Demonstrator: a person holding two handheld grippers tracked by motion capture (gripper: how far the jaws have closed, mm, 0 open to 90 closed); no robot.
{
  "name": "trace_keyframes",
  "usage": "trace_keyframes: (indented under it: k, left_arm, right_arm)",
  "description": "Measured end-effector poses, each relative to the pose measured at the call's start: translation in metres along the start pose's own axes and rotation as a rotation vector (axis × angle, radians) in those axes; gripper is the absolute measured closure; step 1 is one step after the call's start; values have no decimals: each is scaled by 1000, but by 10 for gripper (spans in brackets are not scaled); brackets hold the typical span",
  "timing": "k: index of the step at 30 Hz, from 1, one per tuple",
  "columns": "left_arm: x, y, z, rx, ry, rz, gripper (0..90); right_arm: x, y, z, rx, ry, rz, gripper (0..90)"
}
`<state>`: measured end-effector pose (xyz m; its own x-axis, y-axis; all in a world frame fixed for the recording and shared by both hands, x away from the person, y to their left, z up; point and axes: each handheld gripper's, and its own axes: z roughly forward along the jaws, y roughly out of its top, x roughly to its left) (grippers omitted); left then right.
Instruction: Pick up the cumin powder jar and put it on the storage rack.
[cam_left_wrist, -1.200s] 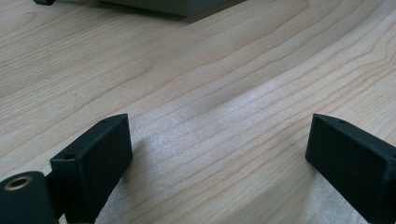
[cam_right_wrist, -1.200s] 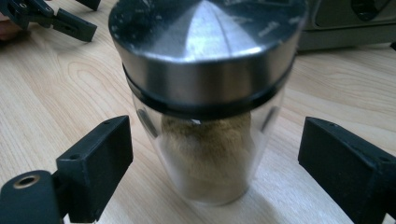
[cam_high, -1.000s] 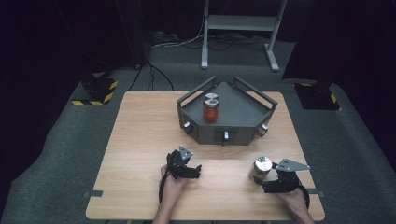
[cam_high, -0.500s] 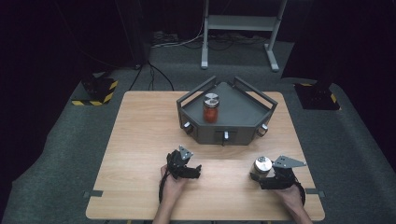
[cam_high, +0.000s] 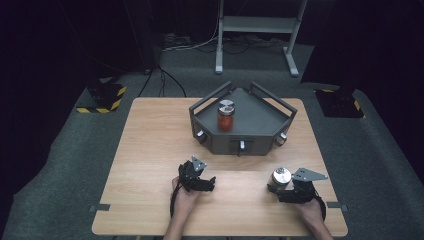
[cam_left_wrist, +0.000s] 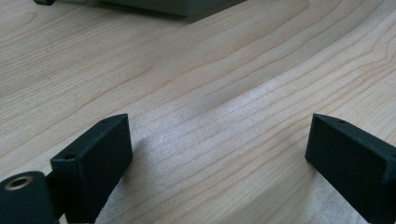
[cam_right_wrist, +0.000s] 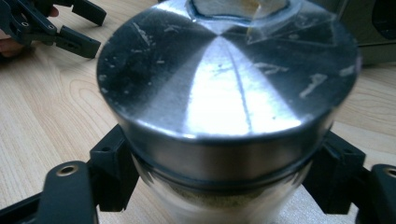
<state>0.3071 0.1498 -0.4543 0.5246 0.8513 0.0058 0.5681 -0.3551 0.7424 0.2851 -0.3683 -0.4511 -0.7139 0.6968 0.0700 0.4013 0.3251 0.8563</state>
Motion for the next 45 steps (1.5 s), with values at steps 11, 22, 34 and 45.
trace_keyframes:
  k: [11, 22, 34, 45]
  left_arm:
    - [0, 0, 0, 0, 0, 0, 74]
    - [0, 0, 0, -1, 0, -1, 74]
    - [0, 0, 0, -1, 0, -1, 74]
    - [0, 0, 0, 0, 0, -1, 74]
  right_arm:
    - [4, 0, -1, -5, -16, -27, 299]
    - [6, 3, -2, -4, -29, -54, 313]
    - [7, 4, -4, -4, -46, -58, 315]
    - [6, 11, -8, -8, -62, -33, 315]
